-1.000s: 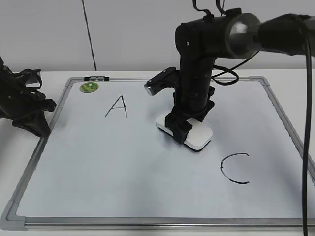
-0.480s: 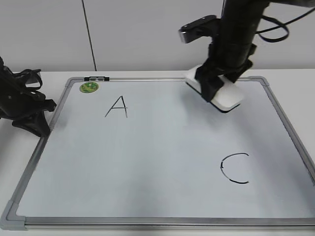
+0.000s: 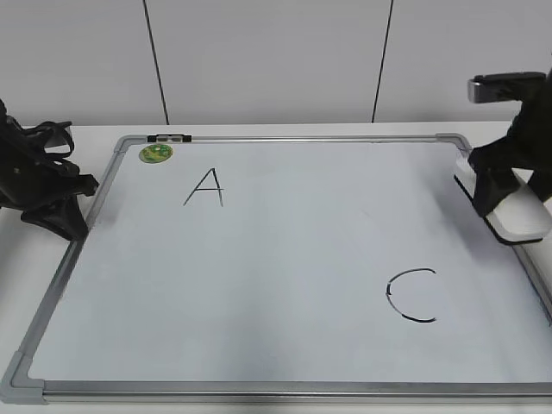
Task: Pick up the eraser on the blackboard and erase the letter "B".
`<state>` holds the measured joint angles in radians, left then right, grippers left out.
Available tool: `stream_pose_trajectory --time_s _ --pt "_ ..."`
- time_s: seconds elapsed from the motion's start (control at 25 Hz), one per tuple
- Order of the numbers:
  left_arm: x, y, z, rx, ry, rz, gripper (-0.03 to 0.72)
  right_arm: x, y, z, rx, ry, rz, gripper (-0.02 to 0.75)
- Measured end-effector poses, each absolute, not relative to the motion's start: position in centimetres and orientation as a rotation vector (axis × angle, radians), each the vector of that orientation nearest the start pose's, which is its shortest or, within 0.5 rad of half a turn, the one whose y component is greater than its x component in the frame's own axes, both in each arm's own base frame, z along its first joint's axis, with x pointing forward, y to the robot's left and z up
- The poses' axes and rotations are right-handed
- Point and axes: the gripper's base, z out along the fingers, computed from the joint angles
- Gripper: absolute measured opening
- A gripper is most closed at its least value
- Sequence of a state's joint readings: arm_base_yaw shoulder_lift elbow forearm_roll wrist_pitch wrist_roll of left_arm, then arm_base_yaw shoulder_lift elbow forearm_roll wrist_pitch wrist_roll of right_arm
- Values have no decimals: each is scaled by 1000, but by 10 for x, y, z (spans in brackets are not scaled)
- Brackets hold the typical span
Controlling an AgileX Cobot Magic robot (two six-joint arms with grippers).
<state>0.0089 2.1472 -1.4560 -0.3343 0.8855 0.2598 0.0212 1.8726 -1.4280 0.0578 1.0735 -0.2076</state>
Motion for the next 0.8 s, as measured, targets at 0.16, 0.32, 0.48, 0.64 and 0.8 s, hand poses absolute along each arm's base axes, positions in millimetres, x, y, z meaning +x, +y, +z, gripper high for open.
stream_pose_trajectory --time_s 0.16,0.32,0.48,0.64,0.8 --pt "415 -19 127 73 3001 -383 35 372 -1 206 -205 2982 94 537" --pt "415 -19 127 73 3001 -383 35 380 -6 191 -158 2975 91 537" --pt "415 -19 127 73 3001 -383 36 388 -6 170 -97 2982 92 537" --pt "415 -19 127 73 3001 -383 36 395 -7 159 -57 2979 80 537" --pt "415 -19 127 73 3001 -383 35 403 -10 155 -32 2970 52 537"
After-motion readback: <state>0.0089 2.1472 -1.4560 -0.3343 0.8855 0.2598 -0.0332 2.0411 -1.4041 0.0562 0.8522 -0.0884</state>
